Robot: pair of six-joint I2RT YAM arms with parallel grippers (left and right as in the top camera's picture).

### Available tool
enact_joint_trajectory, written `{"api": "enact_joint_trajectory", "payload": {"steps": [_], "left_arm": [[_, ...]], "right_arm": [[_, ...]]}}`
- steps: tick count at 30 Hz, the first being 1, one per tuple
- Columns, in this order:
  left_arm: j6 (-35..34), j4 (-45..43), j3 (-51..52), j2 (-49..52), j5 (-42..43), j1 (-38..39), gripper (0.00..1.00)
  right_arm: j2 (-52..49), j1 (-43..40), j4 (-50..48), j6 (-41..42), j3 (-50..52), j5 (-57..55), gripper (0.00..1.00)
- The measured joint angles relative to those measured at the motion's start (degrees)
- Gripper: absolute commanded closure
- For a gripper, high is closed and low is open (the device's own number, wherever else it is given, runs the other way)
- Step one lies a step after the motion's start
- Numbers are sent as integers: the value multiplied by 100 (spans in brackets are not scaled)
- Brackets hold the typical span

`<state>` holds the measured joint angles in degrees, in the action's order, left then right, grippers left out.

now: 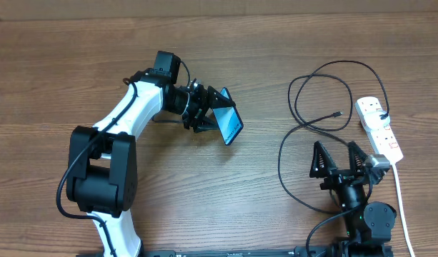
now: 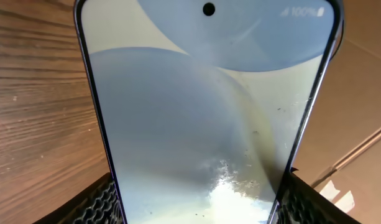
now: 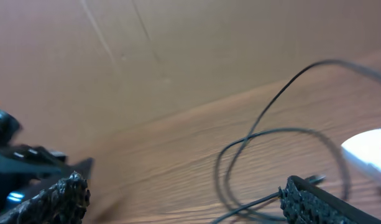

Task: Plug charger to phone and switch on socket
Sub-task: 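Lift the phone with the left gripper and tilt it upright, then move the right gripper toward the phone held by the left gripper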

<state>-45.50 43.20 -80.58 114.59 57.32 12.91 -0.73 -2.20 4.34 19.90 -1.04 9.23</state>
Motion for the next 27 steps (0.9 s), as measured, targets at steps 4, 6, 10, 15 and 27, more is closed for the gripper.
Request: {"api": "enact_joint_trajectory", "payload": {"steps": [4, 6, 10, 15, 27], "left_arm": [[0, 0, 0, -2, -59, 0, 40], [0, 2, 0, -2, -66, 0, 39], [0, 0, 0, -2, -81, 0, 39], [0, -42, 0, 0, -83, 0, 39], [0, -44, -4, -2, -105, 0, 39]], "right_arm": [[0, 0, -55, 1051, 0, 520, 0], [0, 0, -70, 1576, 0, 881, 0], [0, 0, -76, 2321, 0, 1539, 0], [0, 0, -118, 2712, 0, 1941, 0], [-179, 0, 2103, 1941, -866, 2216, 1]]}}
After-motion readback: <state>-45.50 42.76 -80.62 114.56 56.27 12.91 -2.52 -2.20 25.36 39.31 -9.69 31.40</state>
